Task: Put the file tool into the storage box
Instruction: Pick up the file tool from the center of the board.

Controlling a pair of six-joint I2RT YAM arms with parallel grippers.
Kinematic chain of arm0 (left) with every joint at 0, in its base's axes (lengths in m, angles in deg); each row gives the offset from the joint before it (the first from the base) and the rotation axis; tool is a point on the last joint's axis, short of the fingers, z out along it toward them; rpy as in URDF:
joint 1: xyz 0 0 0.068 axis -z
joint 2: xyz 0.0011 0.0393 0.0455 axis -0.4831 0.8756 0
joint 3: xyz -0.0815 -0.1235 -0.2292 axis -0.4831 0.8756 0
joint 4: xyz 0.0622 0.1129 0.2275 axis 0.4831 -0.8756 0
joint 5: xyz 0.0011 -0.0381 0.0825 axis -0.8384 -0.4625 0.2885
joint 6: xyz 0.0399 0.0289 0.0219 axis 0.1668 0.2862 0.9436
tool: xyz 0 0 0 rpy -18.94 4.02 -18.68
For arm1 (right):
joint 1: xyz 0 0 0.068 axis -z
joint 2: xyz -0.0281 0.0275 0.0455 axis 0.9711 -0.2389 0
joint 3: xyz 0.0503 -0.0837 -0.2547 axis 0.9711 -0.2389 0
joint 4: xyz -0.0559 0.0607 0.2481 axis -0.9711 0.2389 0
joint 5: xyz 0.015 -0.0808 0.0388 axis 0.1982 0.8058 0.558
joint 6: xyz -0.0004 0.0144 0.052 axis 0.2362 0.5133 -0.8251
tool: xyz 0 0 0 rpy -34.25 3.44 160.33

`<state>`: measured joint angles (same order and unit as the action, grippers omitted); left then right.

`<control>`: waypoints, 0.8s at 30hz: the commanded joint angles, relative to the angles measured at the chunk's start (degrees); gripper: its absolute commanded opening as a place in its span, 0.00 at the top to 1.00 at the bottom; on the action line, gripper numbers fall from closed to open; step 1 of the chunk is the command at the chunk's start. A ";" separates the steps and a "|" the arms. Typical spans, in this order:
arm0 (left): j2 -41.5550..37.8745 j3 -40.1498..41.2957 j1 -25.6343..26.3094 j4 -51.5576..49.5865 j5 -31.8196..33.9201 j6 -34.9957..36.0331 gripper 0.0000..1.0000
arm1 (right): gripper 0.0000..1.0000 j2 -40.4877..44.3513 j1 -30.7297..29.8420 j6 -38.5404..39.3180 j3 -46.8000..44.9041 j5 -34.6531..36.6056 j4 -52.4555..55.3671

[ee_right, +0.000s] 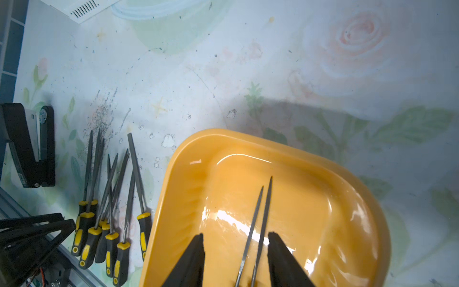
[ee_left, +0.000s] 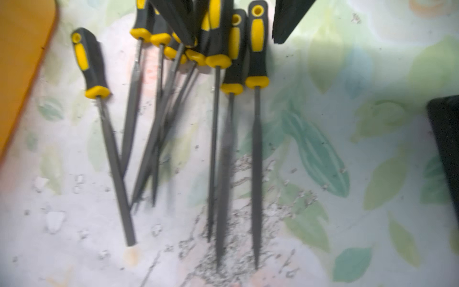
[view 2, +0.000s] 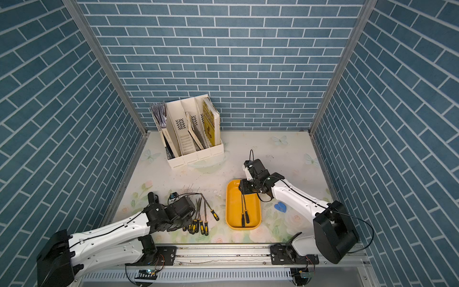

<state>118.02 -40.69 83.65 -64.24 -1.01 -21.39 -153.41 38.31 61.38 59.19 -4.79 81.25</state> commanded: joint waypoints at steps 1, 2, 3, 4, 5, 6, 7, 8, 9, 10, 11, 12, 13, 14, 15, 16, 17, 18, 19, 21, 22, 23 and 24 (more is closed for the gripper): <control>1.69 -1.24 0.78 1.13 -1.09 1.29 0.47 | 0.56 1.02 -0.01 -0.39 -1.59 0.62 0.07; 1.97 -1.09 0.95 1.80 -1.42 1.30 0.48 | 0.56 1.02 -0.01 -0.41 -1.90 0.53 -0.21; 2.24 -0.83 0.94 2.41 -1.63 1.27 0.50 | 0.56 1.02 -0.02 -0.41 -2.11 0.45 -0.39; 2.60 -0.64 0.91 2.70 -1.57 1.31 0.52 | 0.56 0.94 -0.01 -0.41 -2.38 0.46 -0.55; 2.92 -0.45 0.94 2.88 -1.59 1.27 0.54 | 0.57 0.94 -0.06 -0.42 -2.55 0.43 -0.71; 3.35 -0.46 0.94 3.02 -1.58 1.27 0.56 | 0.57 0.94 -0.01 -0.41 -2.74 0.44 -0.76; 3.70 -0.42 0.95 3.15 -1.62 1.28 0.57 | 0.57 0.94 -0.03 -0.41 -2.85 0.42 -0.85; 3.94 -0.37 0.94 3.32 -1.71 1.33 0.58 | 0.57 1.02 -0.03 -0.32 -3.02 0.43 -0.95; 4.13 -0.27 0.88 3.33 -1.68 1.31 0.60 | 0.57 1.02 -0.01 -0.32 -3.21 0.53 -1.00; 4.34 -0.29 0.96 3.46 -1.70 2.76 0.61 | 0.58 1.02 -0.01 -0.33 -3.37 0.53 -1.01; 4.62 -0.22 0.94 3.66 -1.82 2.96 0.63 | 0.58 1.09 -0.01 -0.37 -3.54 0.42 -1.27; 4.94 -0.15 0.88 3.72 -1.85 3.11 0.63 | 0.58 1.18 -0.01 -0.41 -3.83 0.39 -1.48; 5.29 -0.11 0.91 3.61 -1.83 3.11 0.63 | 0.58 1.20 -0.01 -0.50 -4.12 0.32 -1.67; 5.65 -0.11 0.90 3.44 -1.87 3.19 0.63 | 0.58 1.24 -0.01 -0.58 -4.33 0.30 -1.82; 5.96 -0.02 0.90 3.39 -1.78 3.26 0.63 | 0.58 1.29 -0.01 -0.59 -4.48 0.23 -2.06; 6.18 0.06 0.93 3.42 -1.87 3.27 0.63 | 0.58 1.37 -0.01 -0.59 -4.60 0.19 -2.14; 6.20 0.20 0.91 3.48 -1.92 3.46 0.63 | 0.59 1.46 0.02 -0.59 -4.66 0.11 -2.15; 6.18 0.24 0.89 3.35 -1.86 3.34 0.64 | 0.58 1.55 -0.01 -0.59 -4.77 0.27 -2.21; 6.20 0.16 0.92 3.08 -1.76 3.31 0.64 | 0.59 1.55 -0.01 -0.59 -4.84 0.29 -2.24; 6.29 -0.02 0.95 2.72 -1.55 3.33 0.65 | 0.59 1.47 -0.01 -0.59 -4.89 0.24 -2.35; 6.21 -0.02 0.88 2.58 -1.51 3.28 0.65 | 0.59 1.50 -0.02 -0.59 -4.98 0.21 -2.43; 6.25 0.06 0.93 2.57 -1.52 3.39 0.65 | 0.59 1.47 -0.08 -0.59 -5.07 0.12 -2.49; 6.31 0.07 0.88 2.54 -1.52 3.43 0.65 | 0.59 1.53 -0.03 -0.51 -5.20 0.16 -2.59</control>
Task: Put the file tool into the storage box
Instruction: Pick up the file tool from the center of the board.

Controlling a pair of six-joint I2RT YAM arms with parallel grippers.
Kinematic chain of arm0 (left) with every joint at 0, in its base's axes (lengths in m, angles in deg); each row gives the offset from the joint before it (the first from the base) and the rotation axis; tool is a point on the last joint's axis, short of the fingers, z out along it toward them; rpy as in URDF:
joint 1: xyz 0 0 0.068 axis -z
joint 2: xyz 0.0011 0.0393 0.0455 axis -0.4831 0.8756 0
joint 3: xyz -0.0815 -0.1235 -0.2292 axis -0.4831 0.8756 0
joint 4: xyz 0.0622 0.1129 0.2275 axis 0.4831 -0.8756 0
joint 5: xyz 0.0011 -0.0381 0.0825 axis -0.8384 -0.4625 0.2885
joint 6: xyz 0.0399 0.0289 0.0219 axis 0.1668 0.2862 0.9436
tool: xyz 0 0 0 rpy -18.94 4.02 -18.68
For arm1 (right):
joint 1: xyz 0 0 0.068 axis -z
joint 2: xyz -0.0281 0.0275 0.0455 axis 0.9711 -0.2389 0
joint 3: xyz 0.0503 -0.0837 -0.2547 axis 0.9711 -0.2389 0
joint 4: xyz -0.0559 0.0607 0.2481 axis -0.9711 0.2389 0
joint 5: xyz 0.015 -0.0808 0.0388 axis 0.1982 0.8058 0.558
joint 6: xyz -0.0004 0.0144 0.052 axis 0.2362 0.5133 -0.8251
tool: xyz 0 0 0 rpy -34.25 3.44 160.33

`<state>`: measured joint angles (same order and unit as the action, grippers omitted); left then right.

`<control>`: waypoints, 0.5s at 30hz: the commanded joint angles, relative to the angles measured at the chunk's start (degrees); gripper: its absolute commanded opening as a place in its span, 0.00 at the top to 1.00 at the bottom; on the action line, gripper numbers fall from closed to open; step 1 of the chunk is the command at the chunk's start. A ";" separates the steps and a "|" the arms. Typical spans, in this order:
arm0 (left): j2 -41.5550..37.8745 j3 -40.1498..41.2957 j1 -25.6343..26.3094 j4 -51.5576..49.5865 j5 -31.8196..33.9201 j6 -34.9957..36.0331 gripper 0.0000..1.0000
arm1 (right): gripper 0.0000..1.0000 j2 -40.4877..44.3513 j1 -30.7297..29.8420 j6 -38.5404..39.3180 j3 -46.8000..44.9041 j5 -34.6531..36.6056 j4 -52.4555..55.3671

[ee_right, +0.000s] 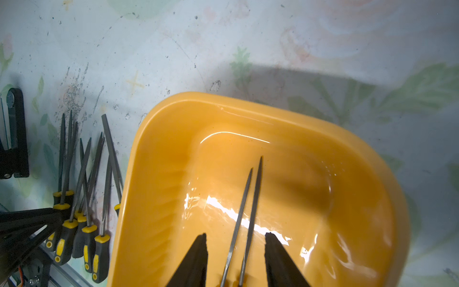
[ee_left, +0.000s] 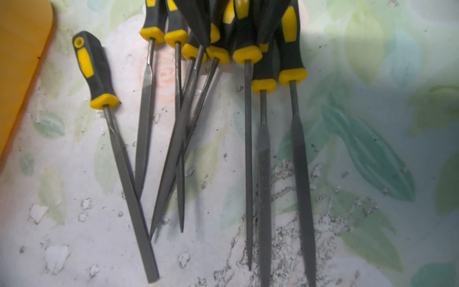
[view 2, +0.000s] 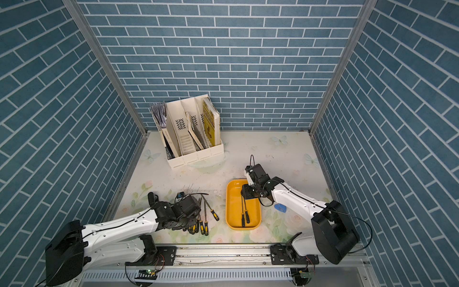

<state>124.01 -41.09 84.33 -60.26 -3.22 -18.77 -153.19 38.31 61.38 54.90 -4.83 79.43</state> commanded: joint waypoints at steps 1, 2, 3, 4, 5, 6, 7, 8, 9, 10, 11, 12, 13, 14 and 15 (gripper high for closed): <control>0.46 0.54 0.22 -1.47 0.71 0.81 0.66 | 0.59 1.33 -0.01 -0.58 -1.05 0.26 -0.78; 0.61 0.68 0.20 -1.50 0.68 0.89 0.67 | 0.59 1.33 -0.02 -0.56 -1.21 0.19 -0.87; 0.83 0.80 0.21 -1.57 0.69 0.98 0.67 | 0.59 1.33 -0.01 -0.58 -1.26 0.17 -0.98; 0.90 0.89 0.22 -1.62 0.69 0.98 0.68 | 0.59 1.40 -0.01 -0.58 -1.38 0.13 -1.01; 0.98 1.03 0.22 -1.67 0.72 0.94 0.68 | 0.59 1.46 -0.01 -0.50 -1.56 0.08 -0.96; 0.95 1.07 0.20 -1.70 0.66 1.04 0.68 | 0.59 1.50 -0.02 -0.50 -1.62 0.19 -0.98; 0.90 1.07 0.23 -1.80 0.72 0.93 0.68 | 0.59 1.51 -0.01 -0.45 -1.60 0.20 -1.00; 0.80 1.00 0.26 -2.09 0.89 0.93 0.68 | 0.59 1.51 -0.01 -0.44 -1.66 0.27 -1.03; 0.75 0.94 0.24 -2.35 0.98 0.94 0.68 | 0.59 1.51 -0.06 -0.45 -1.66 0.25 -0.95; 0.70 0.86 0.23 -2.72 1.12 0.89 0.67 | 0.59 1.43 -0.01 -0.41 -1.66 0.26 -1.00; 0.59 0.86 0.23 -2.89 1.11 0.94 0.67 | 0.59 1.42 -0.01 -0.41 -1.75 0.25 -1.04; 0.36 0.90 0.23 -2.93 1.10 0.93 0.67 | 0.59 1.33 0.00 -0.41 -1.74 0.23 -1.09; 0.29 1.05 0.19 -3.09 1.09 0.93 0.67 | 0.59 1.33 -0.06 -0.41 -1.81 0.22 -1.17; 0.15 1.15 0.26 -3.19 1.23 0.85 0.67 | 0.59 1.33 -0.04 -0.41 -1.94 0.18 -1.30; 0.19 1.24 0.22 -3.31 1.19 0.85 0.67 | 0.59 1.33 -0.01 -0.41 -2.01 0.15 -1.42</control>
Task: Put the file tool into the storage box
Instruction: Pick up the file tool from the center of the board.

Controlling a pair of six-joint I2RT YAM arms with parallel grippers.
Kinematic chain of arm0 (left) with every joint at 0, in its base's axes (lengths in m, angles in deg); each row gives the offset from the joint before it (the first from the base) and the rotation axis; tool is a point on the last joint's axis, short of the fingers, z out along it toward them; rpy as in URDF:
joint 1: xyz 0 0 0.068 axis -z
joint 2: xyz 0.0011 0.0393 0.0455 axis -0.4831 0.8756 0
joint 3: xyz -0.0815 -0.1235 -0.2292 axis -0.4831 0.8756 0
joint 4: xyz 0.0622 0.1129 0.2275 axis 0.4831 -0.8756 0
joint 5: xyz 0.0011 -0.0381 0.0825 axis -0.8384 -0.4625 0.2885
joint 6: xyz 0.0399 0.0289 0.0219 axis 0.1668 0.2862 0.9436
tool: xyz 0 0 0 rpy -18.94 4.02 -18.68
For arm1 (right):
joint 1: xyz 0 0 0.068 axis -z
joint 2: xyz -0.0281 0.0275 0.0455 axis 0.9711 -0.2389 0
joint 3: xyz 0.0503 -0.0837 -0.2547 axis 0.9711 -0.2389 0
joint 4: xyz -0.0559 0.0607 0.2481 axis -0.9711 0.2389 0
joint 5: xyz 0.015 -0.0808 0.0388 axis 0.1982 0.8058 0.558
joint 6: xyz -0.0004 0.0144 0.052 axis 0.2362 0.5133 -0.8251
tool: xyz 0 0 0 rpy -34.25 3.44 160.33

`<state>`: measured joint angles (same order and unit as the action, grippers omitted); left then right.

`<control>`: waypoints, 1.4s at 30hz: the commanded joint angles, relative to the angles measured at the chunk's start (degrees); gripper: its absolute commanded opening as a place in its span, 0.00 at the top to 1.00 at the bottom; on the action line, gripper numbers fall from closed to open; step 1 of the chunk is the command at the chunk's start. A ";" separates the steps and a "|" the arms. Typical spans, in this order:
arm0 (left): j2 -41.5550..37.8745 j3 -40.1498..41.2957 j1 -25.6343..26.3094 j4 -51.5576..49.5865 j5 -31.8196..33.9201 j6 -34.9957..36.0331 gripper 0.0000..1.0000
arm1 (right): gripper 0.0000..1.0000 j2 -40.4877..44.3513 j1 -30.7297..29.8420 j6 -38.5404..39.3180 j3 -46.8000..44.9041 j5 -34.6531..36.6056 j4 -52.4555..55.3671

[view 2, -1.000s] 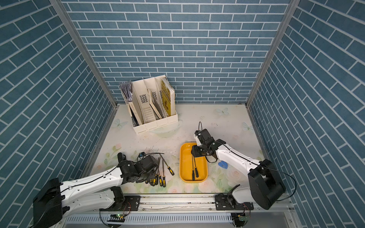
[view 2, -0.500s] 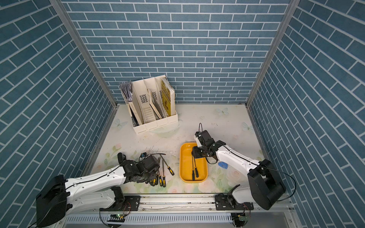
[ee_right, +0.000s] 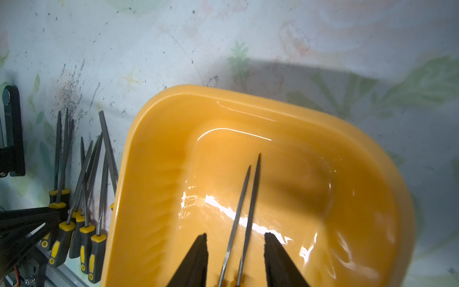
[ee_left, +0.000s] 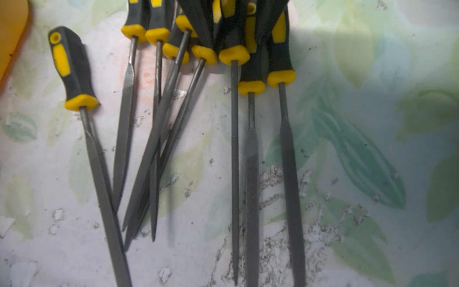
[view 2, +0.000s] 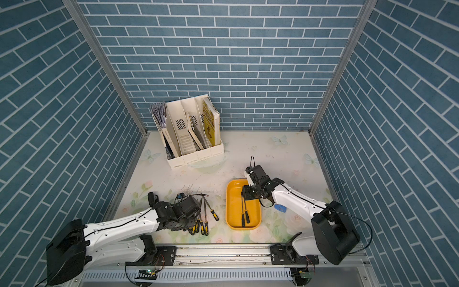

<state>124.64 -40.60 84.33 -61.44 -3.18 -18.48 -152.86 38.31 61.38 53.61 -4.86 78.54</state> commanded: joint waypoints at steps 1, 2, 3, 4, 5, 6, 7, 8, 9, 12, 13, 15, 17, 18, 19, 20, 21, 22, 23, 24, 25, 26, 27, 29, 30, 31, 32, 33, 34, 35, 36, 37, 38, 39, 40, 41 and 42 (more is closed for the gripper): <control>-0.35 0.84 0.22 -2.11 1.30 0.60 0.67 | 0.59 0.87 -0.02 -0.41 -0.80 0.15 -0.57; -0.31 0.86 0.24 -1.96 1.37 0.62 0.67 | 0.59 0.83 -0.06 -0.42 -0.93 0.07 -0.71; -0.16 0.94 0.27 -1.67 1.25 0.64 0.68 | 0.60 0.74 -0.01 -0.41 -0.98 -0.01 -0.82; 0.20 0.95 0.22 -1.36 1.20 0.72 0.68 | 0.60 0.74 -0.01 -0.43 -1.07 -0.03 -0.93; 0.59 0.86 0.26 -1.19 1.21 0.95 0.68 | 0.60 0.72 -0.01 -0.41 -1.25 -0.07 -1.13; 1.08 0.78 0.20 -1.06 1.13 1.00 0.68 | 0.60 0.68 -0.01 -0.50 -1.33 -0.08 -1.18; 1.60 0.69 0.25 -0.92 1.26 1.15 0.69 | 0.60 0.65 -0.01 -0.50 -1.49 -0.05 -1.28; 2.01 0.60 0.27 -0.73 1.28 1.32 0.69 | 0.60 0.74 -0.01 -0.50 -1.59 -0.03 -1.36; 2.38 0.59 0.22 -0.49 1.17 1.49 0.69 | 0.60 0.78 -0.01 -0.52 -1.68 -0.07 -1.37; 3.14 0.43 0.24 -0.19 1.28 1.75 0.71 | 0.60 1.00 -0.01 -0.50 -2.04 0.06 -1.47; 3.24 0.34 0.24 -0.26 1.39 1.70 0.72 | 0.60 1.09 -0.01 -0.56 -2.08 0.02 -1.51; 3.18 0.11 0.23 -0.48 1.64 1.87 0.73 | 0.61 1.26 -0.01 -0.58 -2.13 0.12 -1.46; 2.85 -0.35 0.23 -0.91 1.86 2.05 0.77 | 0.61 1.44 -0.04 -0.59 -2.07 0.35 -1.51; 2.71 -0.52 0.20 -1.09 1.95 2.10 0.78 | 0.61 1.53 -0.01 -0.59 -2.10 0.37 -1.47; 2.54 -0.84 0.20 -1.27 2.05 2.28 0.79 | 0.61 1.58 -0.02 -0.59 -2.08 0.37 -1.57; 2.42 -1.09 0.22 -1.55 2.10 2.40 0.80 | 0.62 1.54 -0.06 -0.61 -1.95 0.38 -1.55; 2.24 -1.35 0.22 -1.84 2.24 2.47 0.80 | 0.62 1.53 -0.02 -0.68 -1.88 0.44 -1.55; 1.90 -1.73 0.24 -2.10 2.25 2.57 0.80 | 0.62 1.52 -0.01 -0.80 -1.80 0.50 -1.55; 1.59 -2.11 0.20 -2.51 2.26 2.74 0.80 | 0.62 1.53 -0.01 -0.81 -1.65 0.36 -1.49; 1.15 -2.50 0.27 -2.91 2.29 2.81 0.81 | 0.62 1.53 0.00 -0.83 -1.52 0.35 -1.38; 0.59 -2.95 0.24 -3.36 2.27 3.05 0.81 | 0.62 1.53 -0.03 -0.69 -1.31 0.43 -1.25; -0.23 -3.46 0.27 -3.87 2.32 3.23 0.81 | 0.62 1.53 -0.01 -0.59 -1.03 0.55 -1.07; -0.79 -3.81 0.25 -4.29 2.43 3.41 0.82 | 0.62 1.52 -0.01 -0.59 -0.79 0.66 -0.95; -1.95 -4.94 0.20 -5.36 2.25 4.08 0.83 | 0.62 1.29 -0.01 -0.42 -0.18 0.66 -0.72; -2.46 -5.41 0.25 -5.76 2.11 4.44 0.83 | 0.62 1.14 -0.01 -0.29 0.23 0.71 -0.52; -3.16 -5.95 0.36 -6.16 2.02 4.88 0.84 | 0.62 0.93 -0.01 -0.08 0.91 0.80 -0.21; -3.87 -6.53 0.31 -6.60 1.99 5.33 0.84 | 0.62 0.67 -0.04 0.17 1.88 0.90 0.22; -4.42 -7.10 0.33 -6.83 1.93 5.89 0.84 | 0.62 0.44 -0.01 0.33 2.85 0.76 0.50; -5.03 -7.83 0.50 -6.52 1.39 7.11 0.86 | 0.62 0.20 0.01 0.35 4.00 -0.14 0.47; -5.49 -8.75 1.03 -5.53 0.40 8.51 0.87 | 0.60 0.04 0.05 0.26 5.23 -2.12 -0.34; -5.98 -9.66 2.06 -3.89 -0.61 9.93 0.88 | 0.58 0.04 -0.02 -0.48 6.27 -4.93 -2.26; -6.00 -10.34 3.20 -2.14 -1.75 11.21 0.88 | 0.56 0.04 0.06 -1.40 6.96 -7.67 -4.24; -5.75 -11.14 4.50 -0.18 -3.17 12.50 0.88 | 0.54 -0.03 -0.01 -2.70 7.67 -10.98 -7.01; -5.12 -11.88 5.65 1.14 -4.21 13.60 0.88 | 0.53 -0.13 -0.06 -4.55 8.08 -13.86 -10.07; -4.38 -12.50 6.49 2.09 -4.87 14.23 0.88 | 0.53 -0.34 -0.18 -6.07 8.22 -15.87 -12.45; -3.48 -13.12 7.24 2.76 -5.04 14.74 0.87 | 0.52 -0.87 -0.52 -7.47 8.41 -17.74 -14.84; -2.83 -13.44 7.55 3.25 -4.94 14.86 0.87 | 0.51 -1.46 -0.94 -8.14 8.80 -18.42 -15.61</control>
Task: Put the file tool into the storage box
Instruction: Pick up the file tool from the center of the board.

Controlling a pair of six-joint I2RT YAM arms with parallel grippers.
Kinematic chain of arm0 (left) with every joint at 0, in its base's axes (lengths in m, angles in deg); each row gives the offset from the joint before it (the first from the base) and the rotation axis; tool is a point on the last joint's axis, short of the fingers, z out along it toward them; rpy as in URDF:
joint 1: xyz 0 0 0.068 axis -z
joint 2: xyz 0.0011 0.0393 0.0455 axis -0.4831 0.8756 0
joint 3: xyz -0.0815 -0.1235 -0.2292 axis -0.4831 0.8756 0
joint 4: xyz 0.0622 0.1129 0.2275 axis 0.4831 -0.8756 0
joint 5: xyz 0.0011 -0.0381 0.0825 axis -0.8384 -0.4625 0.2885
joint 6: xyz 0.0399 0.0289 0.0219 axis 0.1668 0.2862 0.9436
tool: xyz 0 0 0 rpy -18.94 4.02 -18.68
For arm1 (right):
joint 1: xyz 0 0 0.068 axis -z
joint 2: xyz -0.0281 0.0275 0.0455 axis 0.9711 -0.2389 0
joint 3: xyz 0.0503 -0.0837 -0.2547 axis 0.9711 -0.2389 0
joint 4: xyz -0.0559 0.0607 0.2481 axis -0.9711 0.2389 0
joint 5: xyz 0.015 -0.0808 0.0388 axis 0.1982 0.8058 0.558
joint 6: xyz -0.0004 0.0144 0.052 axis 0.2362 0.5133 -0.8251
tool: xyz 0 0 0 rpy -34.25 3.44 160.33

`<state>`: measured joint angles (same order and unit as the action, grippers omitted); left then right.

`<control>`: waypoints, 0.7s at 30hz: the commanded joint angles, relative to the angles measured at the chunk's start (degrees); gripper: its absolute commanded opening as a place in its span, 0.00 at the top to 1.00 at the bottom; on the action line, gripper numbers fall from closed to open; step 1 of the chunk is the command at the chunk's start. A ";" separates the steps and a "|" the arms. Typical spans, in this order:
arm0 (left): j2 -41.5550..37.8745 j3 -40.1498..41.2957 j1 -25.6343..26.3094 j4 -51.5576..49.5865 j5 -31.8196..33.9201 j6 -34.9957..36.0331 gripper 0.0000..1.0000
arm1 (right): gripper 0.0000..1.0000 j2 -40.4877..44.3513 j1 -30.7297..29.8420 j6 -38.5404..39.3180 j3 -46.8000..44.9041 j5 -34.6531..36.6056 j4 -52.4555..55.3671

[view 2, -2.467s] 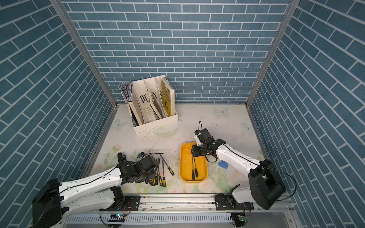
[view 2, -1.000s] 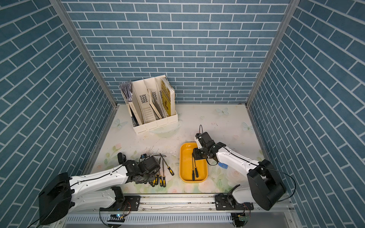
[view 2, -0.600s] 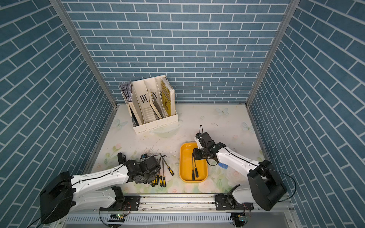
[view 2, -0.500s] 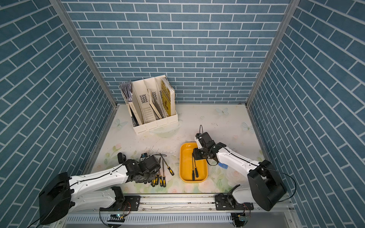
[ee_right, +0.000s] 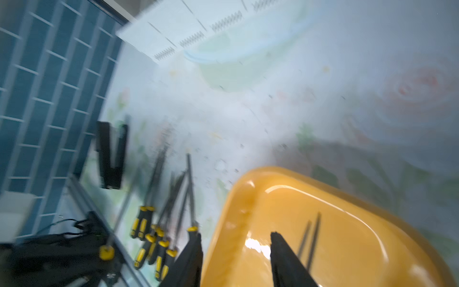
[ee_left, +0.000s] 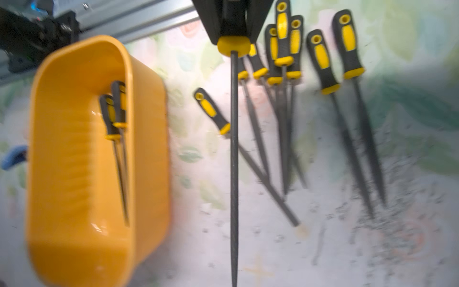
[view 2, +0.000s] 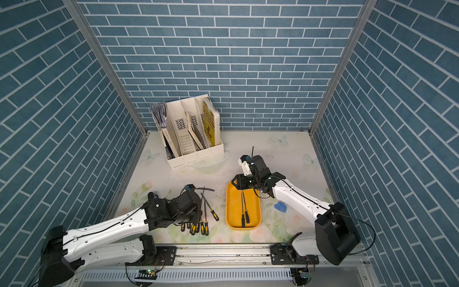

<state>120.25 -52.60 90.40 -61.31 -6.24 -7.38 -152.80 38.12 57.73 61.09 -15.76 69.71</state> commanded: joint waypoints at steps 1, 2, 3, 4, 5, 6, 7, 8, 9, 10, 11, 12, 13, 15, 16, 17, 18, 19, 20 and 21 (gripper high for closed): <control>2.36 -1.47 1.50 3.85 -2.18 3.75 0.87 | 0.51 -2.37 -1.54 -4.84 1.79 -7.49 -7.04; 2.96 -1.55 1.62 4.55 -2.41 3.87 0.87 | 0.51 -3.38 -2.44 -5.01 2.11 -7.38 -6.80; 3.39 -1.48 1.60 5.14 -2.41 3.86 0.87 | 0.51 -4.19 -3.20 -5.02 2.25 -7.44 -6.78; 3.98 -1.47 1.61 5.82 -2.57 3.74 0.87 | 0.51 -4.94 -4.11 -5.11 2.04 -7.34 -7.01; 4.38 -1.55 1.60 6.24 -2.60 3.66 0.87 | 0.51 -5.51 -5.00 -5.24 1.75 -7.00 -7.05; 4.78 -1.63 1.63 6.44 -2.42 3.61 0.87 | 0.51 -5.86 -5.53 -5.39 1.37 -6.56 -7.05; 5.08 -1.73 1.66 6.69 -2.37 3.60 0.87 | 0.51 -6.09 -5.94 -5.96 0.66 -6.25 -7.65; 5.37 -1.82 1.69 7.18 -2.45 3.58 0.87 | 0.51 -6.02 -6.34 -6.78 -0.51 -6.30 -8.82; 5.55 -1.90 1.70 7.40 -2.49 3.52 0.87 | 0.51 -5.87 -6.61 -7.40 -1.41 -6.48 -10.05; 5.90 -2.07 1.78 7.56 -2.57 3.62 0.87 | 0.51 -5.83 -7.00 -7.86 -2.10 -6.59 -10.89; 6.20 -2.24 1.81 7.58 -2.58 3.60 0.87 | 0.51 -5.95 -7.40 -8.11 -2.52 -6.59 -11.52; 6.46 -2.34 1.98 7.61 -2.58 3.61 0.87 | 0.51 -6.12 -7.63 -8.26 -2.77 -6.71 -11.86; 6.70 -2.44 2.10 7.76 -2.58 3.61 0.87 | 0.51 -6.47 -7.87 -8.28 -2.87 -6.91 -12.04; 6.95 -2.44 2.30 8.17 -2.68 3.61 0.88 | 0.51 -7.21 -8.24 -8.37 -2.83 -6.68 -12.15; 7.12 -2.44 2.36 8.22 -2.74 3.65 0.87 | 0.51 -7.62 -8.32 -8.53 -2.91 -6.67 -12.39; 7.13 -2.44 2.40 8.37 -2.54 3.59 0.88 | 0.51 -8.06 -8.55 -8.75 -2.92 -6.78 -12.80; 7.09 -2.44 2.47 8.44 -2.58 3.52 0.88 | 0.51 -8.38 -8.78 -8.96 -2.95 -6.89 -13.22; 7.10 -2.44 2.54 8.53 -2.59 3.42 0.88 | 0.52 -8.86 -8.95 -9.22 -2.92 -6.94 -13.54; 7.14 -2.50 2.56 8.65 -2.59 3.42 0.88 | 0.52 -9.43 -9.12 -9.39 -2.85 -6.94 -13.64; 7.12 -2.59 2.72 8.66 -2.60 3.35 0.88 | 0.52 -9.95 -9.28 -9.50 -2.65 -6.94 -13.68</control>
<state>127.22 -53.85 92.54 -53.36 -9.04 -4.71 -161.36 29.57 49.82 58.68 -21.84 57.86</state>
